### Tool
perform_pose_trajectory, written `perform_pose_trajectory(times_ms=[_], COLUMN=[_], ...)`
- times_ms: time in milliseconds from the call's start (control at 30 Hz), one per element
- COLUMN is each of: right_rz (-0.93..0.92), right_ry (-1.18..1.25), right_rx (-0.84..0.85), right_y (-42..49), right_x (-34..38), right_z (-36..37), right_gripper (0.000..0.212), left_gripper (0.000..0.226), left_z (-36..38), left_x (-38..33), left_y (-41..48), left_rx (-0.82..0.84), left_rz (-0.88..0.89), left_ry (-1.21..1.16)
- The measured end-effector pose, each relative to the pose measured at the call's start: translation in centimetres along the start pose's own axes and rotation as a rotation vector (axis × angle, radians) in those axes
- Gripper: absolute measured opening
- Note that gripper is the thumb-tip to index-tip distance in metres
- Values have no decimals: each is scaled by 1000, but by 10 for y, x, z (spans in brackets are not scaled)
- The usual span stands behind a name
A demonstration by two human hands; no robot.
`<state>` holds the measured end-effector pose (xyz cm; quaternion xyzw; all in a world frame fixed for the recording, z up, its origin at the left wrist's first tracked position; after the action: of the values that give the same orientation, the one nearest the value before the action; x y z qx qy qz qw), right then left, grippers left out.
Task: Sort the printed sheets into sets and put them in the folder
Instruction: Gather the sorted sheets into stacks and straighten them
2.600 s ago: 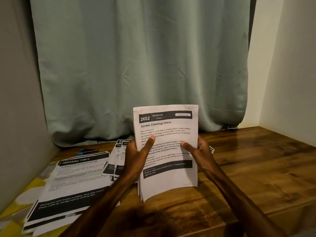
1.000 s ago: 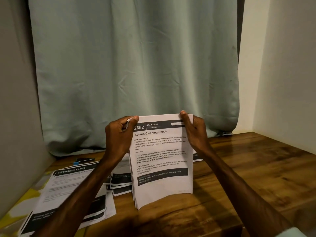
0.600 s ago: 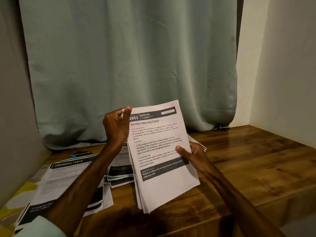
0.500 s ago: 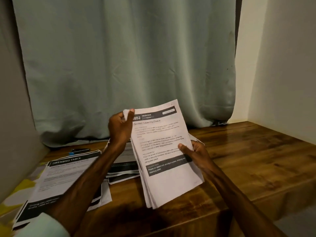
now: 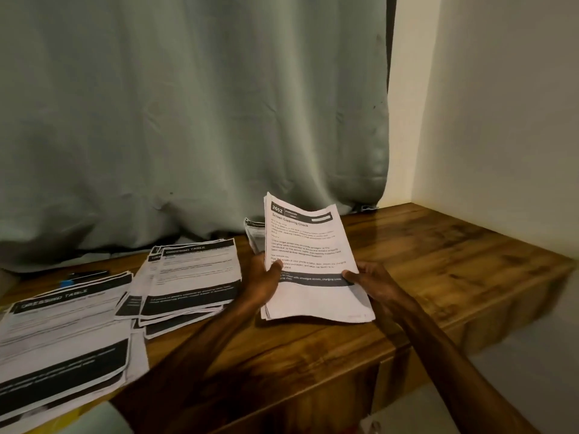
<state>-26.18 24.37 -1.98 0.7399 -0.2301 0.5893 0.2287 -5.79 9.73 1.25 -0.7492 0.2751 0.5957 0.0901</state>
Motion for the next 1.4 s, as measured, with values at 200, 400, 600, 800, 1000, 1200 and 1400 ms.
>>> perform_pose_trajectory(times_ms=[200, 400, 600, 800, 1000, 1200, 1400], right_rz=[20, 81, 223, 165, 160, 183, 95], right_ry=[-247, -515, -758, -1060, -1140, -1207, -1284], right_rx=[-412, -594, -709, -700, -653, -614, -579], right_y=[24, 32, 37, 48, 52, 52, 55], right_x=[-15, -27, -54, -70, -73, -70, -60], right_z=[-81, -153, -165, -136, -134, -133, -130], right_gripper=[14, 37, 35, 47, 49, 41, 25], left_gripper=[46, 59, 26, 18, 19, 20, 17], left_z=[72, 115, 108, 115, 116, 117, 110], left_x=[2, 4, 25, 25, 30, 27, 24], left_y=[1, 1, 8, 0, 5, 0, 2], left_rx=[289, 451, 249, 241, 227, 218, 192], left_rz=[-11, -75, 212, 430, 436, 479, 510], left_ry=[-88, -108, 53, 283, 291, 321, 331])
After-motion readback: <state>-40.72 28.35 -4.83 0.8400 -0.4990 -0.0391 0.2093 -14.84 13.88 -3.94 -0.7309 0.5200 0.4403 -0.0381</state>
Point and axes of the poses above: each hand's wrist, its own y-axis towards the middle knuckle, its own z-axis out of the palm, x = y × z, the point moved 4 cm from there along y, towards the middle knuckle, and after that the axes turned 2 degrees about -y, right-handed, at the moved point
